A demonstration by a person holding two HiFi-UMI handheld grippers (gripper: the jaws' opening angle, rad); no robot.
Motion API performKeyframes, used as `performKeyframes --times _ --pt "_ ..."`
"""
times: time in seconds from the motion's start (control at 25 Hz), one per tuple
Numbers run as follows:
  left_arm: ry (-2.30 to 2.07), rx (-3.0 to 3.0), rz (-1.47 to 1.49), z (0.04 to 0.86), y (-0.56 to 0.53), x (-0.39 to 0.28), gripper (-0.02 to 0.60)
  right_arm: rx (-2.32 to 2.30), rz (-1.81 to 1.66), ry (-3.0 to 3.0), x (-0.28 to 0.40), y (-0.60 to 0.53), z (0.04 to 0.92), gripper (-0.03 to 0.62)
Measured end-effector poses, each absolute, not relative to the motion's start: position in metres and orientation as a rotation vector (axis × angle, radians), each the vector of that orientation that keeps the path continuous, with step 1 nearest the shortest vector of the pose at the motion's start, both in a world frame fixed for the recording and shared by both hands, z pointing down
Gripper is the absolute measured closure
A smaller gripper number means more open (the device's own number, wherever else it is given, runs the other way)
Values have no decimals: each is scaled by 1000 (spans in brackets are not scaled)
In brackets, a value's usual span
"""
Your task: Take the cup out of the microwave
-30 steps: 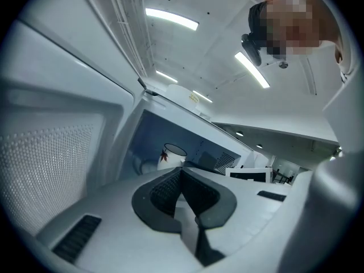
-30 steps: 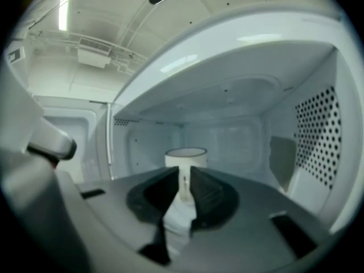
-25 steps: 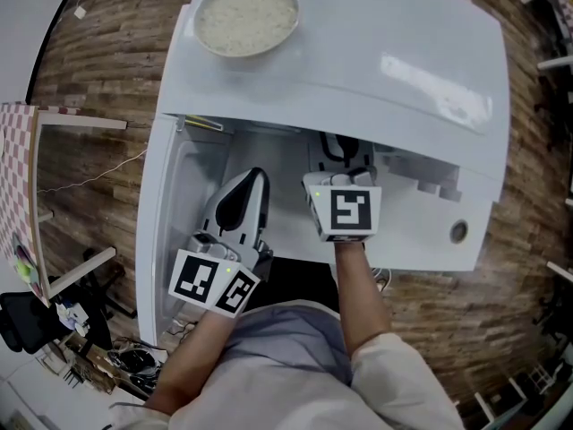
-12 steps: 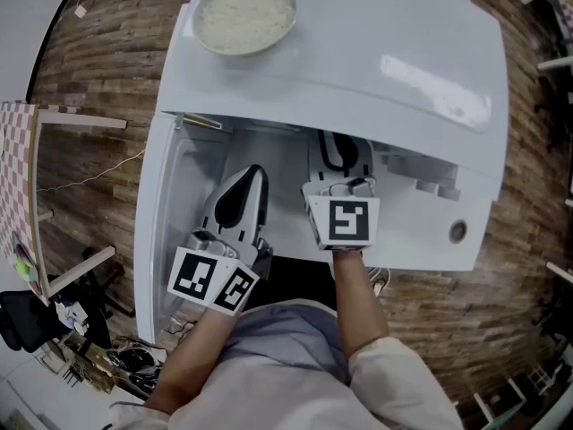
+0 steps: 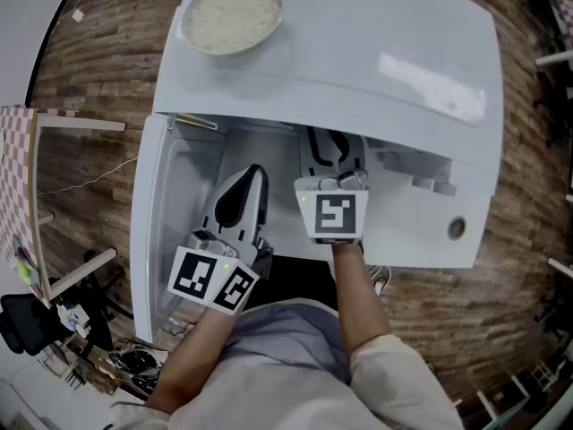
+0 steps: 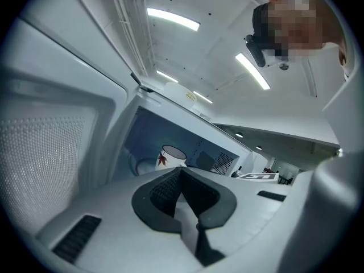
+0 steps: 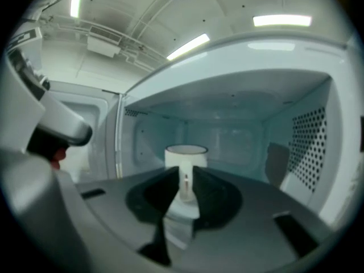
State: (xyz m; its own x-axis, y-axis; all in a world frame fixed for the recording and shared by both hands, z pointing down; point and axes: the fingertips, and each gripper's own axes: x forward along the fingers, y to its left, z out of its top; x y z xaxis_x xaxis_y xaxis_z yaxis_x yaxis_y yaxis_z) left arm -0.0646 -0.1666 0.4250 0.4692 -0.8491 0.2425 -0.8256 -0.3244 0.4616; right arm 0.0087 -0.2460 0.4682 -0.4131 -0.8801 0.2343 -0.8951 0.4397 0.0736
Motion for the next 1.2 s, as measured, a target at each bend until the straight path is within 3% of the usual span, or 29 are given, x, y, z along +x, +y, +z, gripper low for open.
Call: performKeyframes --times 1.2 --pt "-1407 2204 -71 416 -160 -72 575 1680 102 -2474 27 -225 451 520"
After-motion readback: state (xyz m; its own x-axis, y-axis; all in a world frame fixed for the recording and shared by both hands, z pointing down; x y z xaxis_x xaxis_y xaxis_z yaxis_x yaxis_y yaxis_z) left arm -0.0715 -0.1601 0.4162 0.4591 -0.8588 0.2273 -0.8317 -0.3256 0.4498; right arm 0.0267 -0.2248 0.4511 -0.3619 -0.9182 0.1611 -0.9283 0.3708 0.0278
